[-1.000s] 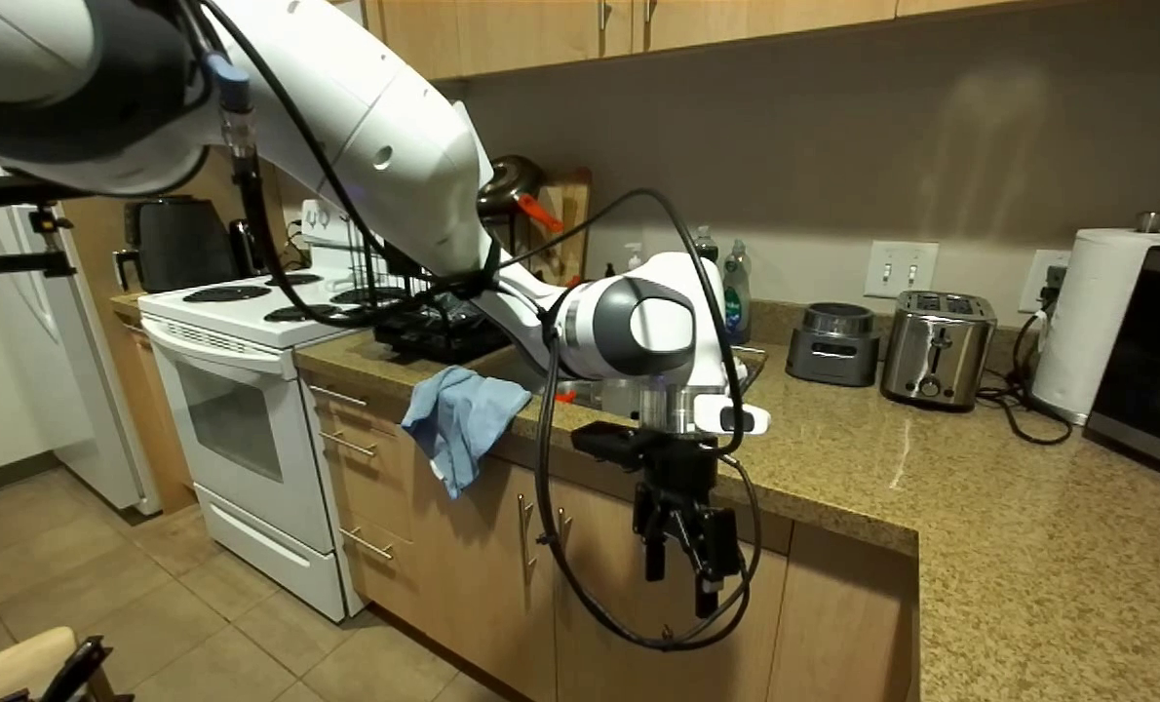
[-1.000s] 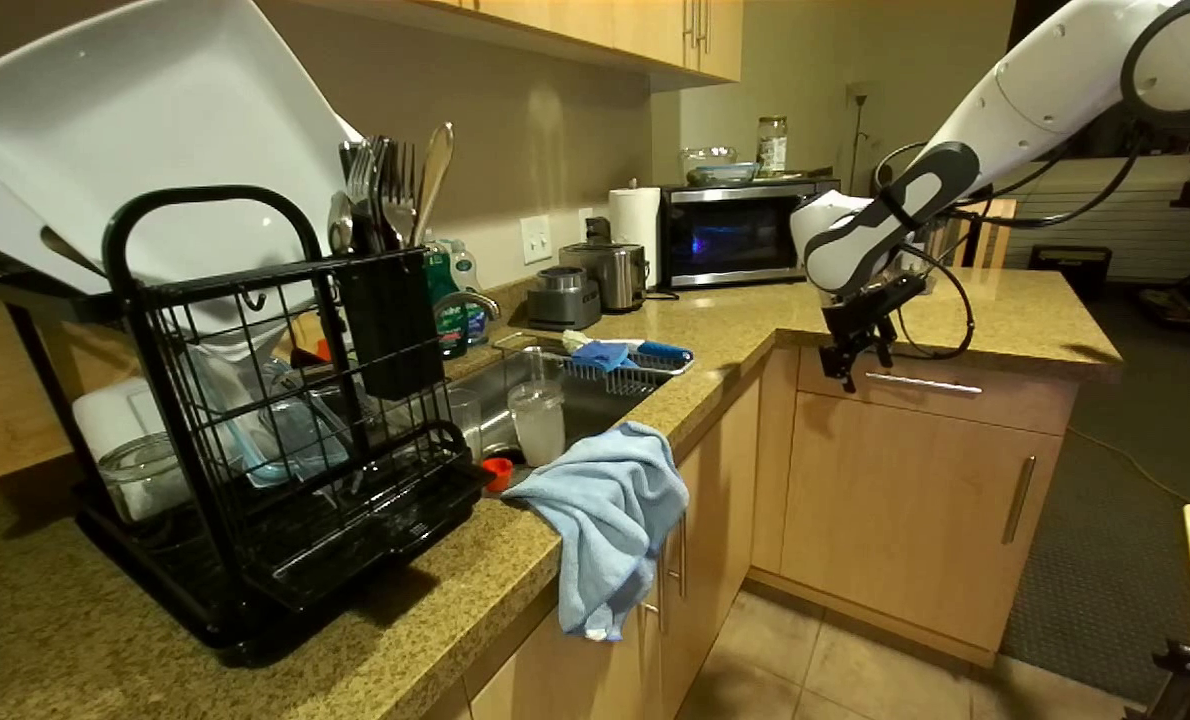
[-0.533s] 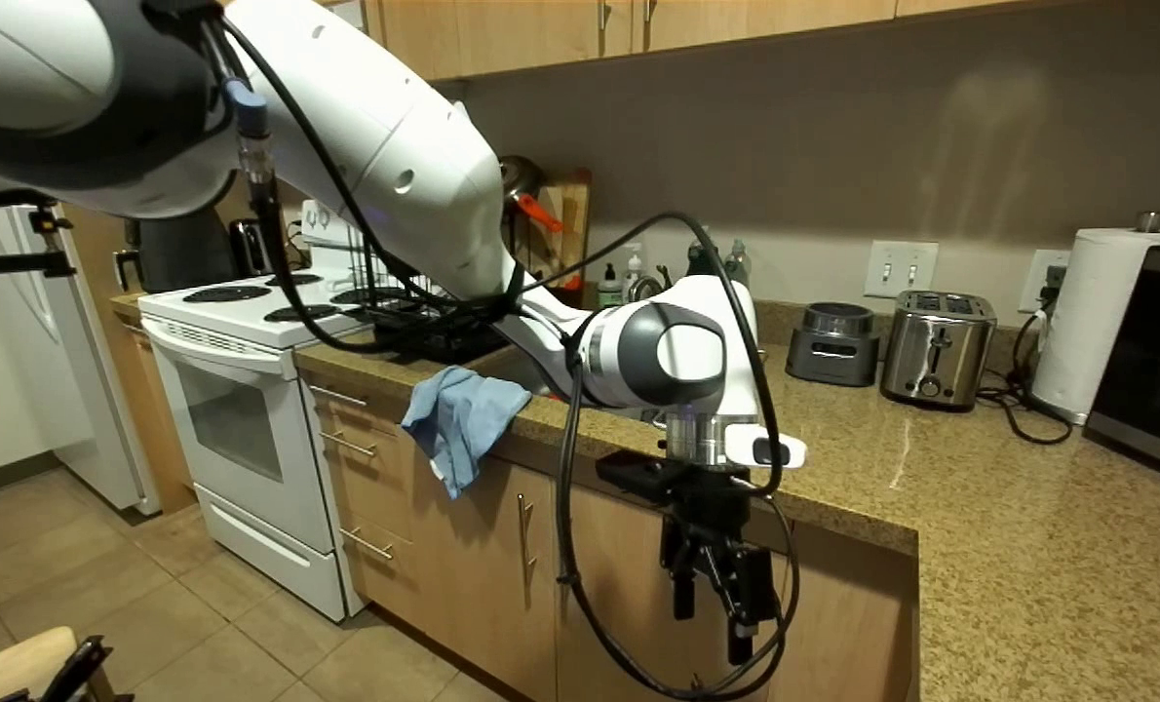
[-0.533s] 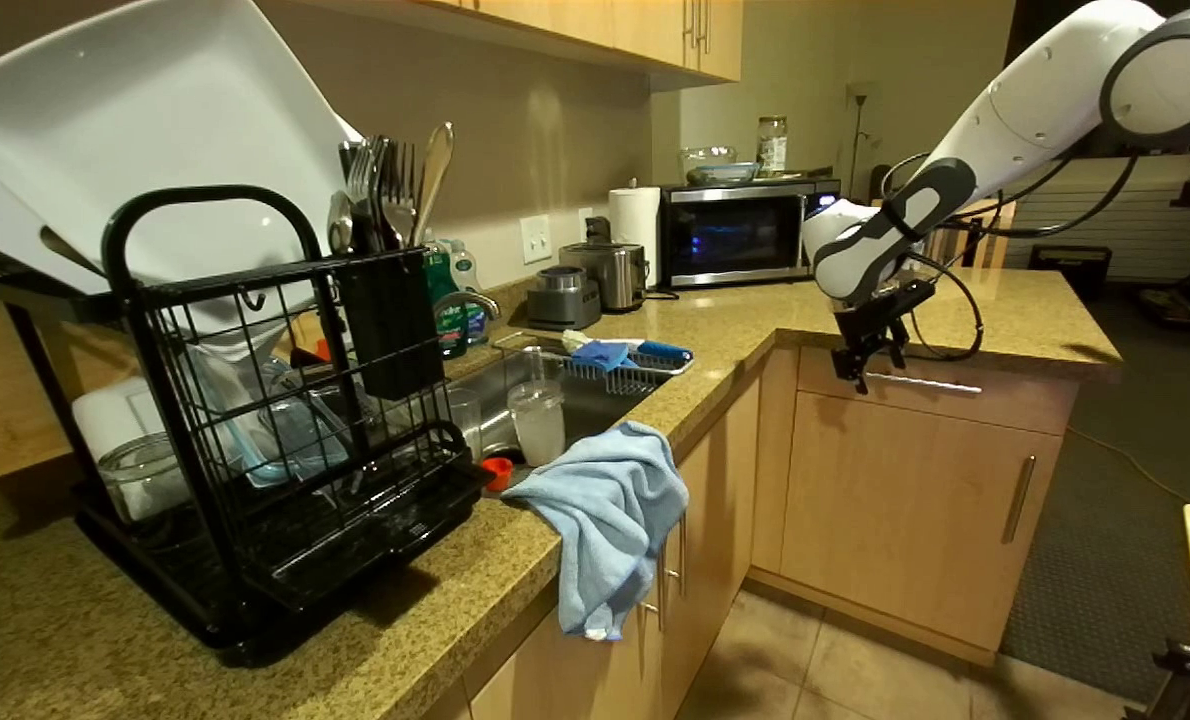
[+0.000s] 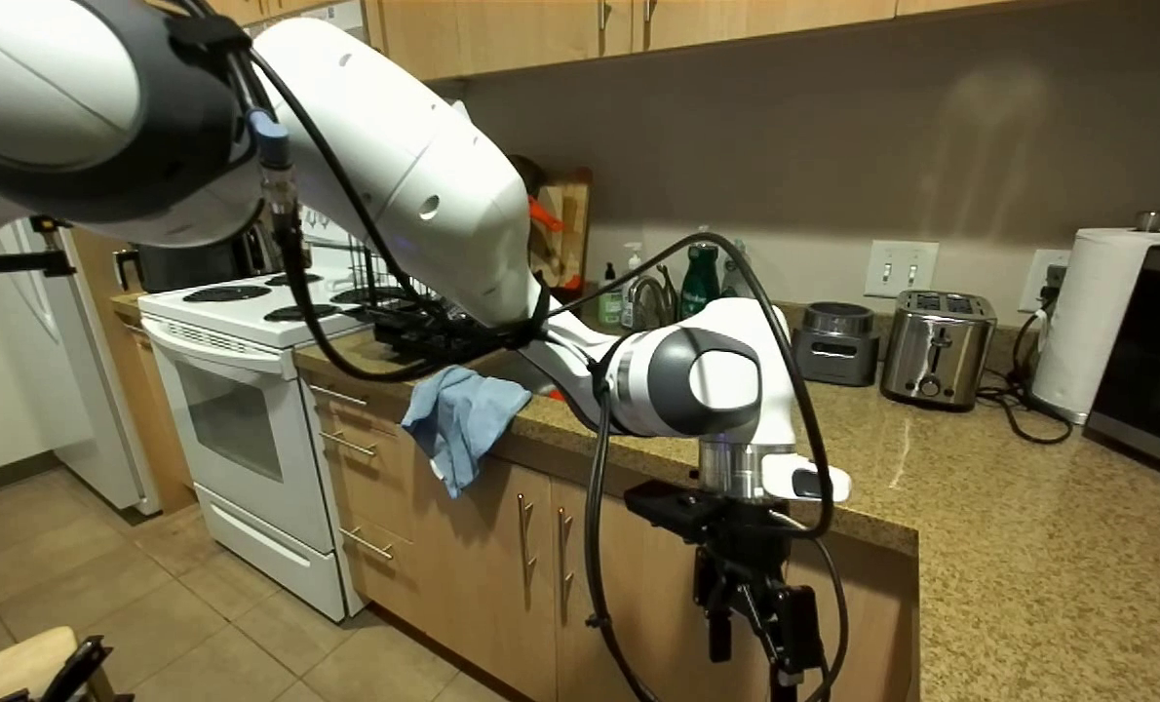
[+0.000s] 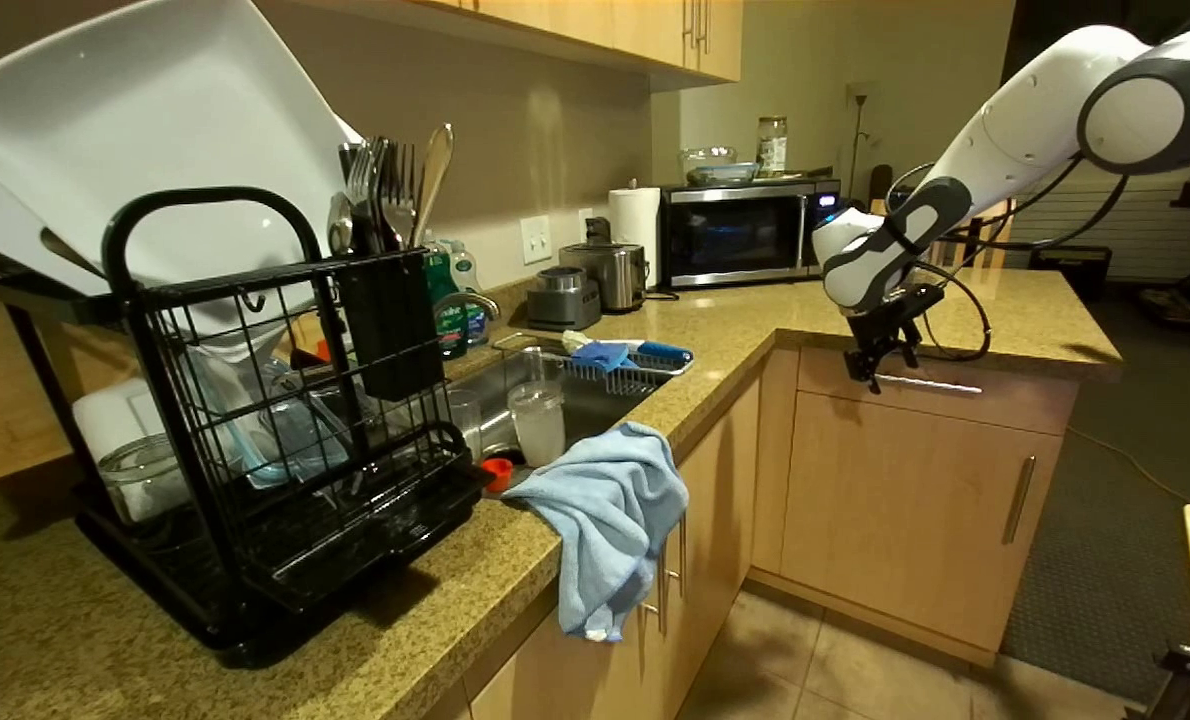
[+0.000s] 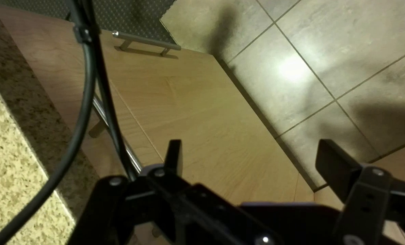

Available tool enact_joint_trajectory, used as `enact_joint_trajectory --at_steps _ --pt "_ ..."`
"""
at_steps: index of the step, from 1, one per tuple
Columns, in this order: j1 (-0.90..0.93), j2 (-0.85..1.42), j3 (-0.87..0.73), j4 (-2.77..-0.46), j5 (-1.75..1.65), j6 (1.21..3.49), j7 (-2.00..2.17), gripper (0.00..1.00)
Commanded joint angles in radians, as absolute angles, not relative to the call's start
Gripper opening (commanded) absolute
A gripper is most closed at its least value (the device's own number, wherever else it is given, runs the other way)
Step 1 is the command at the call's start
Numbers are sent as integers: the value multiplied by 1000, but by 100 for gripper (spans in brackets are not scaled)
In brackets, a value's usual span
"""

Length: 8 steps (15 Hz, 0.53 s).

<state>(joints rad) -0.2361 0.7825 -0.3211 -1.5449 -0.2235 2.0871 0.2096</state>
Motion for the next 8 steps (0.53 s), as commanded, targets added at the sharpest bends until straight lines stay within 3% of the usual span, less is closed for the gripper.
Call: enact_joint_trajectory --at_steps 1,8 --pt "-254 813 -333 -1512 -250 2103 190 100" --pt "-265 841 -354 -1488 -320 2130 172 100"
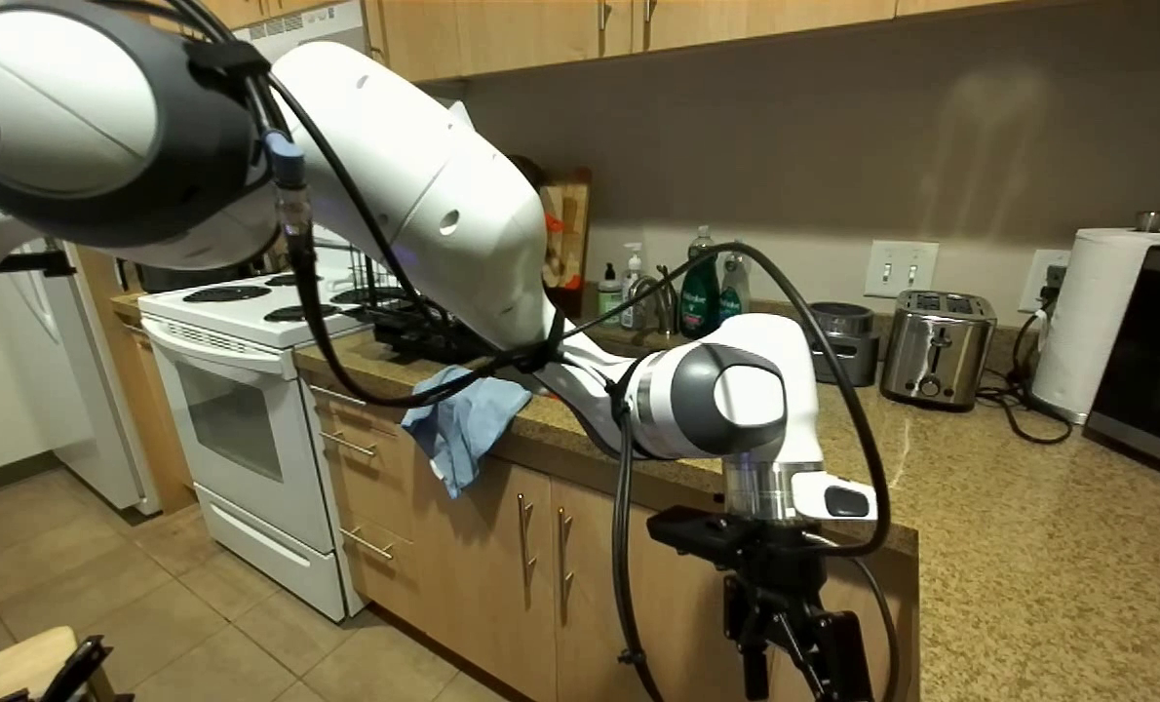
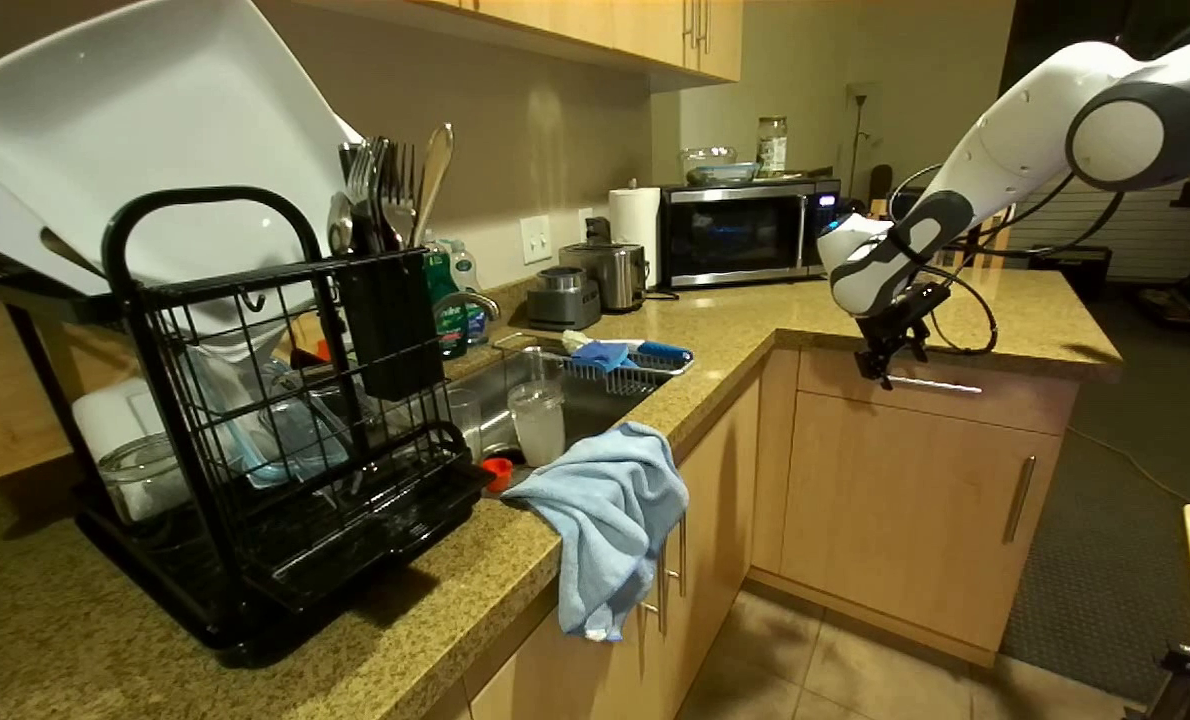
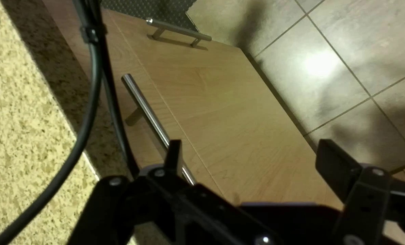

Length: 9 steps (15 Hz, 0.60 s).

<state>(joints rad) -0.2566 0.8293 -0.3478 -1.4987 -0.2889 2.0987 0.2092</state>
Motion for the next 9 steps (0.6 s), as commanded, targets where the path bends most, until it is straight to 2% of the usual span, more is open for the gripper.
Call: enact_joint_trajectory --at_steps 1,9 --pt "-266 843 -355 -1488 -328 2136 168 100" --pt "-263 843 -364 -1502 -398 2196 124 100"
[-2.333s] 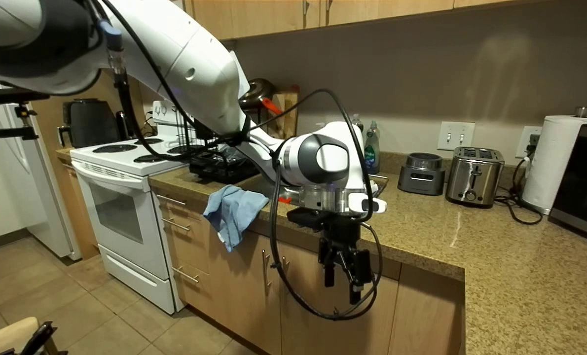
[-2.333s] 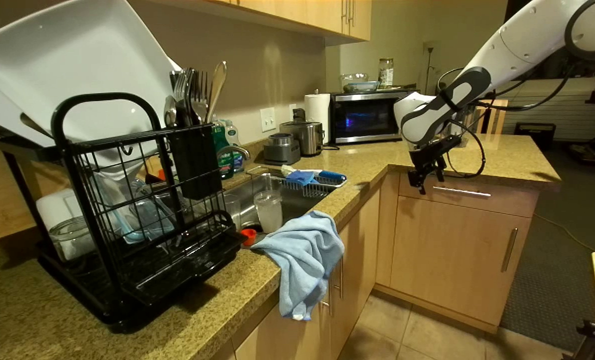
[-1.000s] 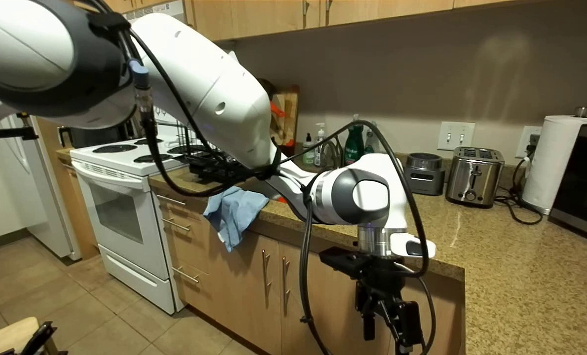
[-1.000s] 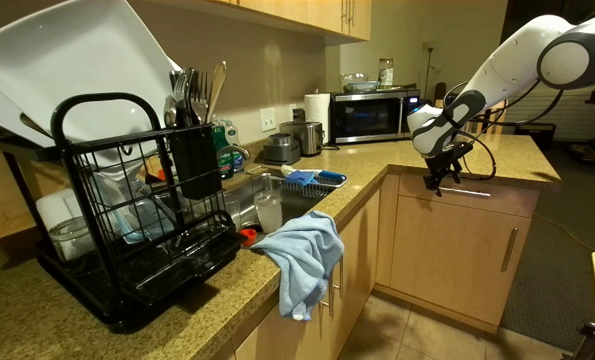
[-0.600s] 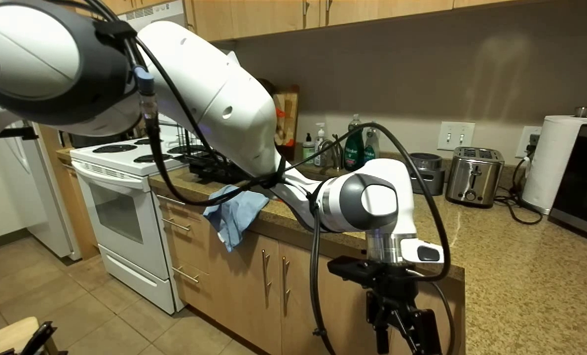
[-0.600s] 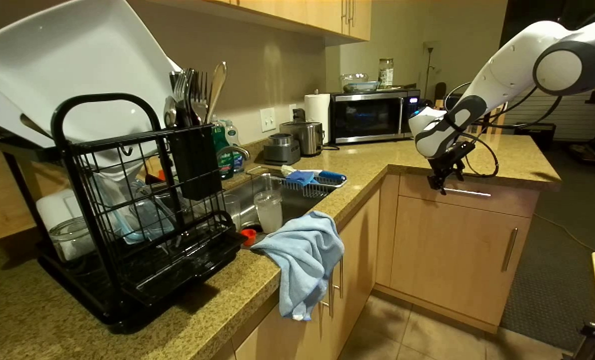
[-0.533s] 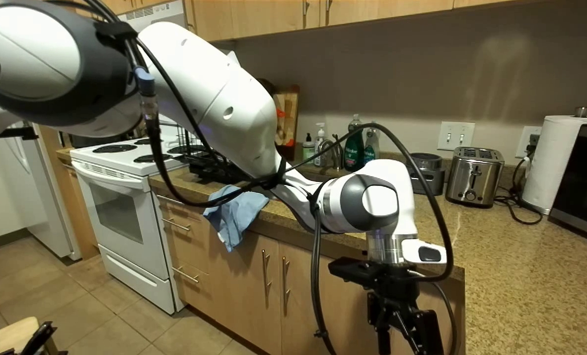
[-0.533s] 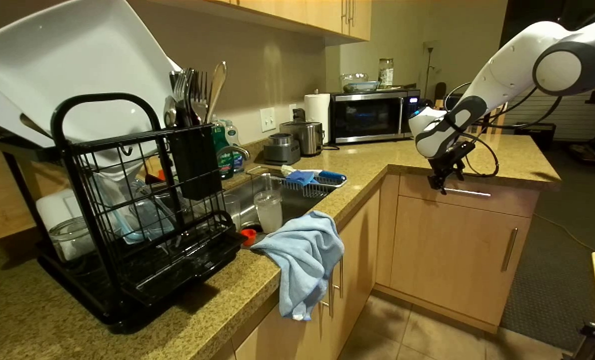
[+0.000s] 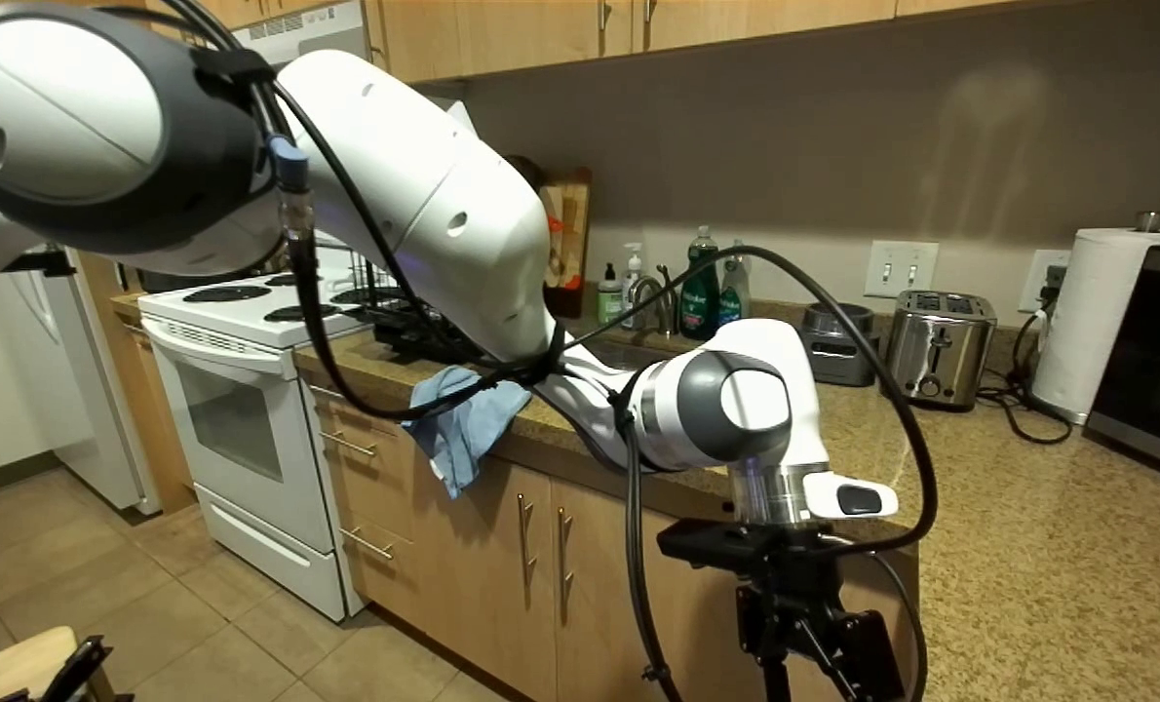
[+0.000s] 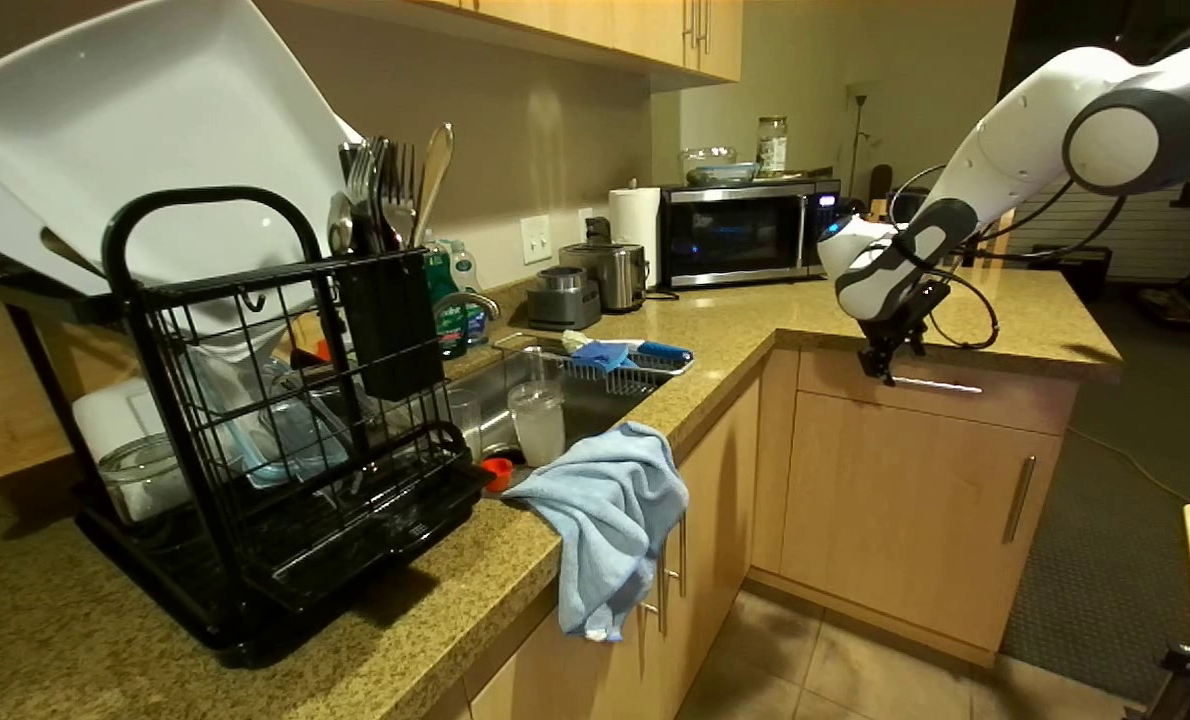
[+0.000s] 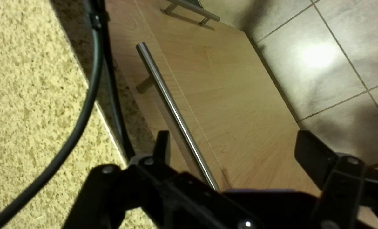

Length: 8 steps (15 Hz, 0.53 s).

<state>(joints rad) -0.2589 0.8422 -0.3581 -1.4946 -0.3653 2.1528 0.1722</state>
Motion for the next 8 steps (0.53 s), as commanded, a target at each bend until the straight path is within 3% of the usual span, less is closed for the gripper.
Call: enact_joint_trajectory --at_steps 1,8 --pt "-263 844 -365 -1503 -405 2203 116 100" --pt "-260 854 -374 -1508 -447 2246 84 100"
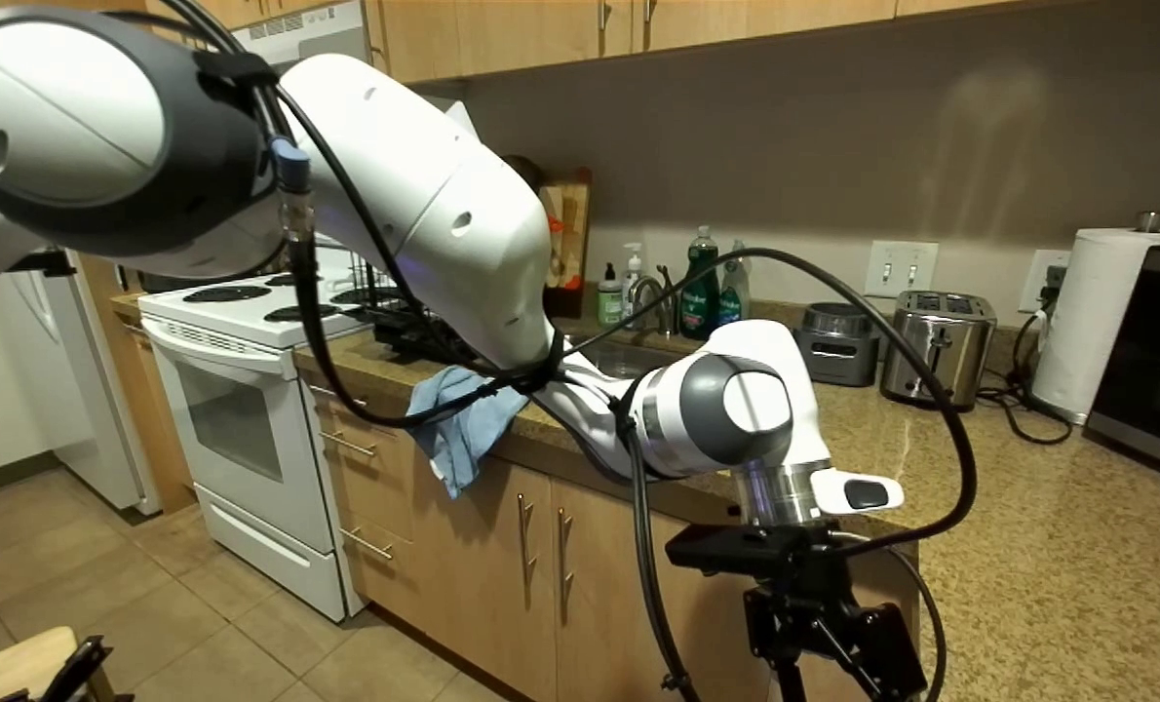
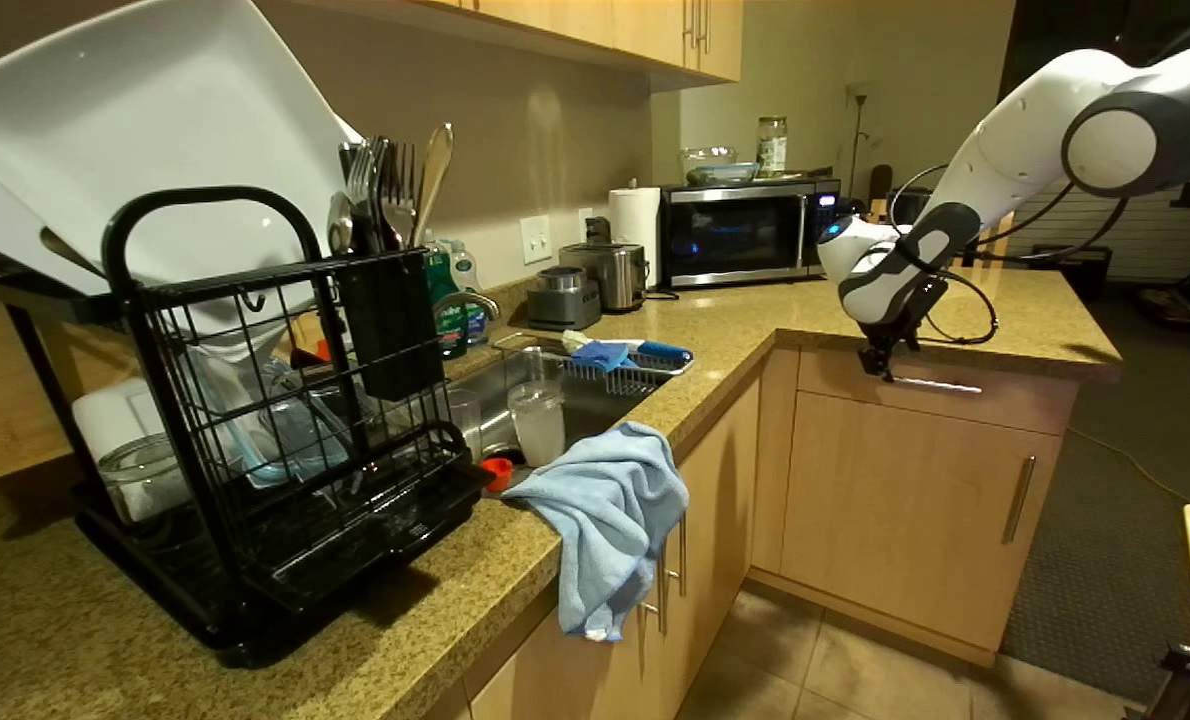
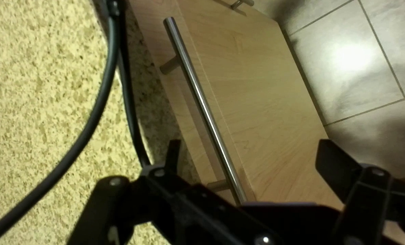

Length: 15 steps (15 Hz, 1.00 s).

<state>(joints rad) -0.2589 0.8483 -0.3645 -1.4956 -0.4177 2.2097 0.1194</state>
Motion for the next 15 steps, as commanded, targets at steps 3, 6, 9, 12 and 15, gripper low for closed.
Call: enact_joint_trajectory --at_steps 3,6,9,12,15 --pt "-256 873 -382 -1509 -467 2248 88 100" --pt "-252 892 -388 -1517 -491 2254 89 100" --pt "-249 902 -391 -1519 -510 2260 88 100" --pt "-246 902 -392 -1522 -523 2267 86 100" --pt "-249 905 -388 -1517 -522 2260 79 100"
